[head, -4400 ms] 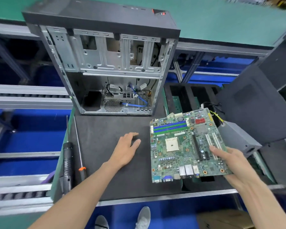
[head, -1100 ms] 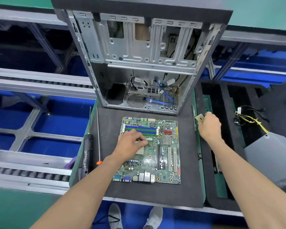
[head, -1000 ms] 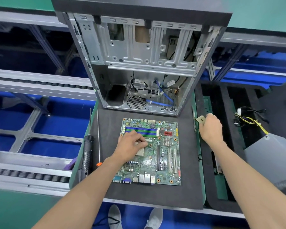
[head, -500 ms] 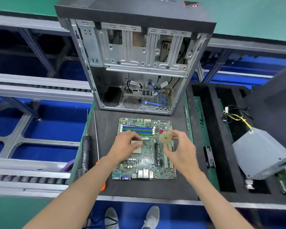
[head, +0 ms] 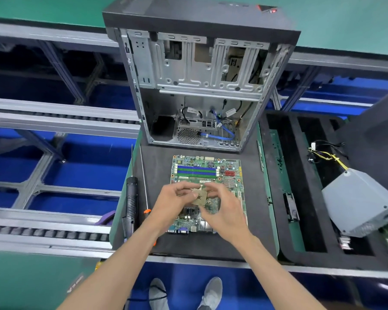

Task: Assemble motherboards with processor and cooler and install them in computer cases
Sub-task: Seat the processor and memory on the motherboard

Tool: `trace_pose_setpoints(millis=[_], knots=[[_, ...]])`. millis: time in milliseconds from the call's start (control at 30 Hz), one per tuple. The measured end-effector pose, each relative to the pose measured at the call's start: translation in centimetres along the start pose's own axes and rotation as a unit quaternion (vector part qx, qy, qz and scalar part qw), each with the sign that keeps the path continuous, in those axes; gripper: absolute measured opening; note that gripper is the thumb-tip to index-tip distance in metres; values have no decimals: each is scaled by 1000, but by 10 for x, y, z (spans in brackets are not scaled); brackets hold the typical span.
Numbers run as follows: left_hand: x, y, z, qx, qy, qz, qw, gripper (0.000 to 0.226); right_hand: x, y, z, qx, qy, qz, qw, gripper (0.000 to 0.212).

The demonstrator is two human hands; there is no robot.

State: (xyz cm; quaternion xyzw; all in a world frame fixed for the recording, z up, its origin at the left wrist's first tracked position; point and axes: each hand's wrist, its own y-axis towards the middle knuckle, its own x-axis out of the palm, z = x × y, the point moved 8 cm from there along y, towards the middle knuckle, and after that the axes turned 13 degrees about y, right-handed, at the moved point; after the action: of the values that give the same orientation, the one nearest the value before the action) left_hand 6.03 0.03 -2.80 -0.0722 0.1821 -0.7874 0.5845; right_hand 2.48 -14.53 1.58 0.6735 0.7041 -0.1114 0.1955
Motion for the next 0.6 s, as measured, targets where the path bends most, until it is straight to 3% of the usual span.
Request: trace_pose_setpoints(millis=[167, 400, 500, 600], knots=[[-1, -6, -2, -39, -69, -15, 997, 23, -1, -3, -2, 26, 63, 12, 998, 56], [6, -8, -2, -72, -114, -30, 990, 22, -7, 2, 0, 30, 136, 38, 990, 32], [6, -9, -6, -91, -82, -37, 992, 13, -7, 7, 1, 34, 140, 16, 989, 27], [4, -9, -9, -98, -37, -34, 994, 15, -5, 11, 11, 104, 190, -1, 976, 31]])
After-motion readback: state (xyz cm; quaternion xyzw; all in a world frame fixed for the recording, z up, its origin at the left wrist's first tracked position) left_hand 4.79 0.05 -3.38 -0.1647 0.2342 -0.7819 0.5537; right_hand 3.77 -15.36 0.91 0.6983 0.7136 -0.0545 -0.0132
